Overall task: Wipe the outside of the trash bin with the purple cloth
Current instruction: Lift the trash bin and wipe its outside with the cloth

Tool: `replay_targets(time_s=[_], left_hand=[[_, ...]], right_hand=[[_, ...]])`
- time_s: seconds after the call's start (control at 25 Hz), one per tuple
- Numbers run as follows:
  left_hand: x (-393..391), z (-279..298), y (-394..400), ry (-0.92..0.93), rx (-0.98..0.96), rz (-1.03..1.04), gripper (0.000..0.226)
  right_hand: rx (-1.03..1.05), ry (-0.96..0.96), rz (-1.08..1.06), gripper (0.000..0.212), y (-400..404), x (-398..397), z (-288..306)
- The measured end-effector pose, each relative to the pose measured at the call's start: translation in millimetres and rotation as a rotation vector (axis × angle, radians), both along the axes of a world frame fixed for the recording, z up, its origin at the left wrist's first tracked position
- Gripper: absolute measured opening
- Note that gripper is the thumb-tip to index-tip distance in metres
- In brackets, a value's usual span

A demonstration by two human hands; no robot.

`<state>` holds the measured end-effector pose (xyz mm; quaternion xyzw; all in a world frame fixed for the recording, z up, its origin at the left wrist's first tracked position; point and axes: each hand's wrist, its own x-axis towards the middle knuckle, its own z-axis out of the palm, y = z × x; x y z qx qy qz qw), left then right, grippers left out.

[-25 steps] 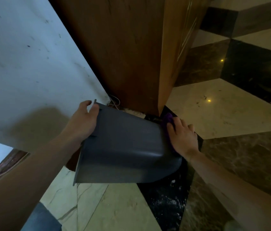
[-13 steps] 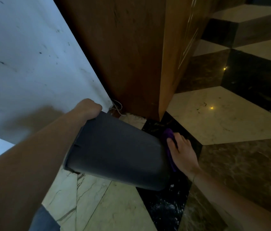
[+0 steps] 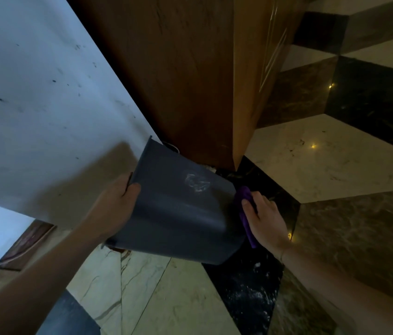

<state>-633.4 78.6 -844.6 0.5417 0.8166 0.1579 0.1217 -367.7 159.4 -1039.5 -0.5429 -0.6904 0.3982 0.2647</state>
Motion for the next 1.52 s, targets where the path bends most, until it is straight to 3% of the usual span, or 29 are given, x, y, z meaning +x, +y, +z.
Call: replay_targets(time_s=[0.04, 0.12, 0.28, 0.36, 0.52, 0.64, 0.76, 0.88, 1.08, 1.32, 1.52], left_hand=[[-5, -1, 3, -0.068, -0.03, 0.037, 0.021], [-11, -4, 8, -0.199, -0.085, 0.058, 0.046], [-14, -12, 21, -0.07, -0.142, 0.035, 0.07], [-16, -13, 24, -0.104, -0.159, -0.009, 0.077], [0, -17, 17, -0.27, -0.063, -0.158, 0.083], [27, -24, 8, -0.349, 0.079, -0.197, 0.087], [41, -30, -1, -0.474, 0.115, -0.204, 0.077], [43, -30, -6, -0.429, 0.122, -0.205, 0.084], [33, -38, -17, -0.358, 0.085, -0.18, 0.095], [20, -39, -21, -0.365, 0.079, -0.124, 0.101], [30, -46, -19, -0.343, 0.083, -0.112, 0.092]], right_hand=[[0.005, -0.008, 0.01, 0.021, -2, -2, 0], [0.015, -0.03, 0.025, 0.023, -6, -6, -1], [0.076, -0.057, 0.036, 0.028, -10, -15, -7], [0.093, -0.067, 0.015, 0.029, -9, -17, -6], [0.142, -0.04, -0.008, 0.036, -14, -38, 21], [0.319, 0.128, 0.028, 0.035, -25, -80, 73], [0.443, 0.242, 0.093, 0.035, -37, -116, 107], [0.385, 0.272, 0.131, 0.041, -42, -124, 102], [0.407, 0.081, 0.1, 0.034, -23, -127, 63], [0.231, -0.088, -0.038, 0.04, 5, -101, -7], [-0.059, -0.093, -0.204, 0.033, 18, -66, -44]])
